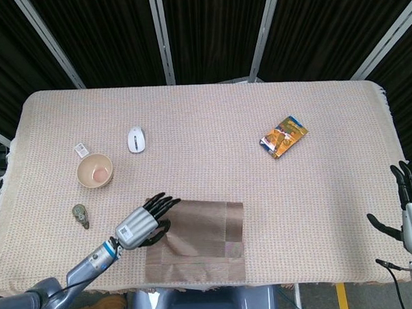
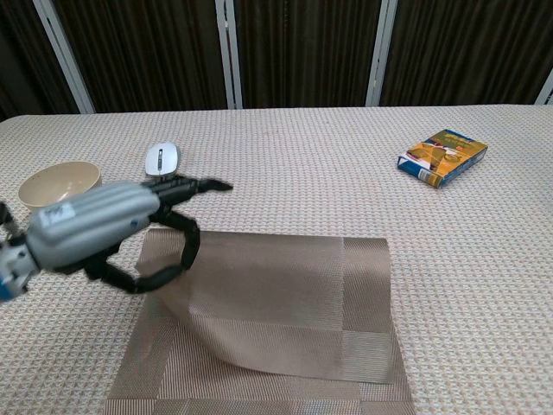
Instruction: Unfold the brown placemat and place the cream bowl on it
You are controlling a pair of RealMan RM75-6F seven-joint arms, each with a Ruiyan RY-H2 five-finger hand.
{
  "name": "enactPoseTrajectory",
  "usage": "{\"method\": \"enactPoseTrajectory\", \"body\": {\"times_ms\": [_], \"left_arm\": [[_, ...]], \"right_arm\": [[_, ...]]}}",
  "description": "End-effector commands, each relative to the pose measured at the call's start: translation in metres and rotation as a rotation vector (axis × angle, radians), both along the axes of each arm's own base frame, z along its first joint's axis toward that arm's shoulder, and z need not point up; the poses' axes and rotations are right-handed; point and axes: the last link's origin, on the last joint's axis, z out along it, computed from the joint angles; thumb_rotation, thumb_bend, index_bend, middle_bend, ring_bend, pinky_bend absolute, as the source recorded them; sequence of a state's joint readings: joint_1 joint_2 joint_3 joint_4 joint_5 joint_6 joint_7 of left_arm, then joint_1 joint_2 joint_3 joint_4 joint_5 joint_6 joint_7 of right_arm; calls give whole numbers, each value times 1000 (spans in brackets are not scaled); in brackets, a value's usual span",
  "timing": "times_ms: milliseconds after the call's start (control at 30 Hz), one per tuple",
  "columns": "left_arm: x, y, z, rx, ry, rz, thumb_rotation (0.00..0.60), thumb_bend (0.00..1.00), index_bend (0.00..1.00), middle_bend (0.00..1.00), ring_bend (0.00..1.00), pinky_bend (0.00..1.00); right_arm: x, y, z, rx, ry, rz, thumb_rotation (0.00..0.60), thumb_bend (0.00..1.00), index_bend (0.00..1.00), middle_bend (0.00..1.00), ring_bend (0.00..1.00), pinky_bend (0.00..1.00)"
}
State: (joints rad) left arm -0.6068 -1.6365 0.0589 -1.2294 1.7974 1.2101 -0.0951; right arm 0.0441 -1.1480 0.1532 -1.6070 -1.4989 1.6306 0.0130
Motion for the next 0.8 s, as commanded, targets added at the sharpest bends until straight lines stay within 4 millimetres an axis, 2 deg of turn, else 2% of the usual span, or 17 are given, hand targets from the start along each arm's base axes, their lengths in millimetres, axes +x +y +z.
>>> {"method": "enactPoseTrajectory", "body": {"times_ms": [33,233,367,567,667,800], "left_arm": [[43,55,11,73,-4,79,600,494,682,0,0,0],[73,110,19,153,-4,176,600,494,687,0,0,0],[78,138,21,191,-11,253,600,494,689,0,0,0],[64,162,21,231,28,344,600,506,695,0,0,0],[42,171,25,263,58,401,600,506,698,0,0,0],[20,171,32,286,77,435,600,505,699,0,0,0]], "right_arm": [[-1,-1,1,-5,2,-10,600,0,0,0,0,0],[-3,-5,2,-17,3,-29,600,0,0,0,0,0],[-6,-7,1,-17,9,-45,600,0,0,0,0,0],[-8,-10,1,-23,17,-60,600,0,0,0,0,0],[-9,-11,0,-22,18,-63,600,0,0,0,0,0],[-9,-11,0,-18,15,-64,600,0,0,0,0,0]]}}
